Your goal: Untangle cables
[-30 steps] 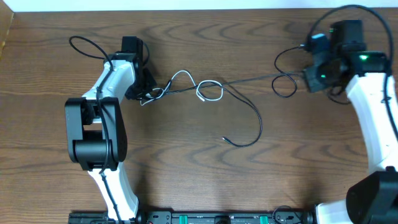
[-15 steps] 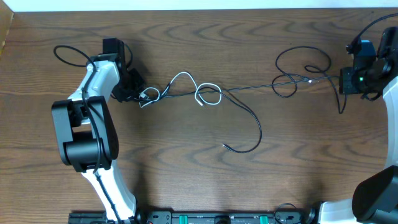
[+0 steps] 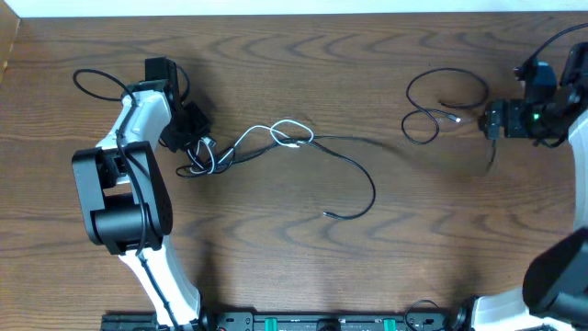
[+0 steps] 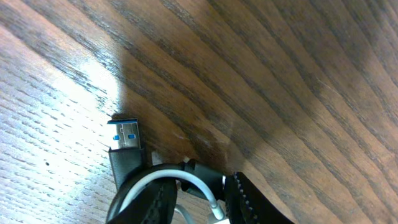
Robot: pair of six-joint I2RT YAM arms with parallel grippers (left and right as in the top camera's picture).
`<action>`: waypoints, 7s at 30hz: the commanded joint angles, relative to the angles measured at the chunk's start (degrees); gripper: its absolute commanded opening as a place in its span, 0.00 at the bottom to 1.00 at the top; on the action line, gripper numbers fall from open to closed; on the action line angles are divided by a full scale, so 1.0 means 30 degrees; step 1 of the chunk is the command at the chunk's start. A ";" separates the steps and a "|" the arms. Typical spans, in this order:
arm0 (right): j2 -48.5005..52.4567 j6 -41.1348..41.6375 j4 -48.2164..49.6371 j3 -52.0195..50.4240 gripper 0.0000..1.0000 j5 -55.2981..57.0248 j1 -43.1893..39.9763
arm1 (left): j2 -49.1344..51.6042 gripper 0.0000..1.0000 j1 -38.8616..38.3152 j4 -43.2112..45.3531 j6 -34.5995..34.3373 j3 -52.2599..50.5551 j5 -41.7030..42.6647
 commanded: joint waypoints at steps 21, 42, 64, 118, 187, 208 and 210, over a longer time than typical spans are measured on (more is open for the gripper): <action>0.8284 0.1290 0.3847 0.0022 0.99 -0.5952 0.7949 | 0.0517 0.53 0.0168 0.0051 0.0175 -0.0160 -0.0277; 0.5027 0.2630 0.6929 0.0787 0.99 -0.5493 1.1045 | -0.4299 0.57 0.0168 -0.3723 0.0444 0.0066 -0.0233; 0.6062 1.0491 1.1373 0.0299 0.99 -0.0867 1.8229 | -0.4262 0.56 0.0262 -0.2579 -0.3060 -0.2994 -0.3665; 0.5617 0.8888 1.0411 0.0350 0.90 0.0976 1.9212 | -0.9821 0.08 -0.1887 -0.0568 -0.7337 -0.5858 0.1093; 0.2375 -0.0401 1.2590 0.0240 0.01 -0.5158 2.0465 | -0.9821 0.07 -0.2958 0.0080 -1.0127 -0.6084 -0.2769; 0.1581 0.4342 1.4039 0.0233 0.01 -1.3384 1.5387 | -0.9821 0.08 -0.2943 0.0087 -1.0222 -0.6127 -0.4116; 0.1581 0.5748 1.3981 0.0233 0.01 -1.3384 1.4855 | -0.9821 0.08 -0.2943 0.0087 -1.0222 -0.6127 -0.4116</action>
